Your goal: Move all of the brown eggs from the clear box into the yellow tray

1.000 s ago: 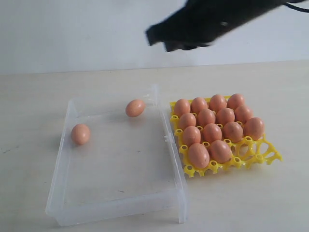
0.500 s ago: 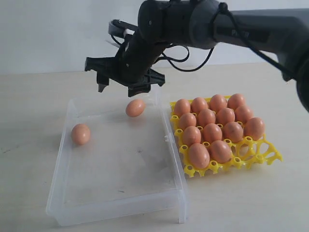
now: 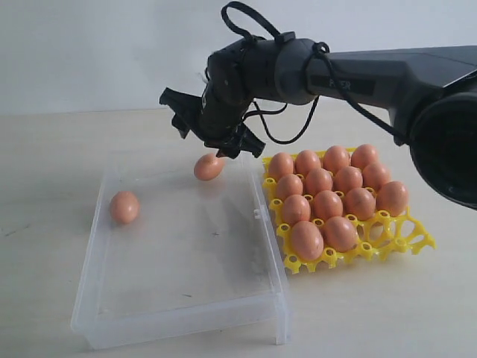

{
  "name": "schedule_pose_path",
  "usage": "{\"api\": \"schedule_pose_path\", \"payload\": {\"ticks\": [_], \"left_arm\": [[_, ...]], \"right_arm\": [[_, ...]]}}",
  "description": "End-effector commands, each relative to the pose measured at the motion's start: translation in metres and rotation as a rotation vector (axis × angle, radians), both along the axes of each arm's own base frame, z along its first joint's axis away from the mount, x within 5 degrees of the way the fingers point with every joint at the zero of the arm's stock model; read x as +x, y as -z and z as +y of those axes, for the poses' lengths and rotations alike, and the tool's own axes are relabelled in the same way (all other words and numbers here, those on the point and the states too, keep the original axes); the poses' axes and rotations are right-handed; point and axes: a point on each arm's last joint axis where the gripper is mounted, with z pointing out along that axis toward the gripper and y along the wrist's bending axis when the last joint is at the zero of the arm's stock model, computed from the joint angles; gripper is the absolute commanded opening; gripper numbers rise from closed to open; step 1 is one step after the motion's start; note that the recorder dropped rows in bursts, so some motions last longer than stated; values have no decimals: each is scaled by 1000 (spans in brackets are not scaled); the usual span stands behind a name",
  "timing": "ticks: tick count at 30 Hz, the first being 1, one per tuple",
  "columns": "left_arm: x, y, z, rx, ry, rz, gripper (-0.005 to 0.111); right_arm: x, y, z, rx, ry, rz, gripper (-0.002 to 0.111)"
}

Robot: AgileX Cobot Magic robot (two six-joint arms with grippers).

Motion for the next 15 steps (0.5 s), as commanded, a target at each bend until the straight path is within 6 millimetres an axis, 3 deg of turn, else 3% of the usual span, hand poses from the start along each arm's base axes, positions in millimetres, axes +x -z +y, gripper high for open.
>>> {"api": "schedule_pose_path", "payload": {"ticks": [1,15], "left_arm": [[0,-3,0,-9,0,-18,0],[0,-3,0,-9,-1,-18,0]], "right_arm": [[2,12,0,1,15,26,63],[4,39,-3,-23,30,82,64]]}}
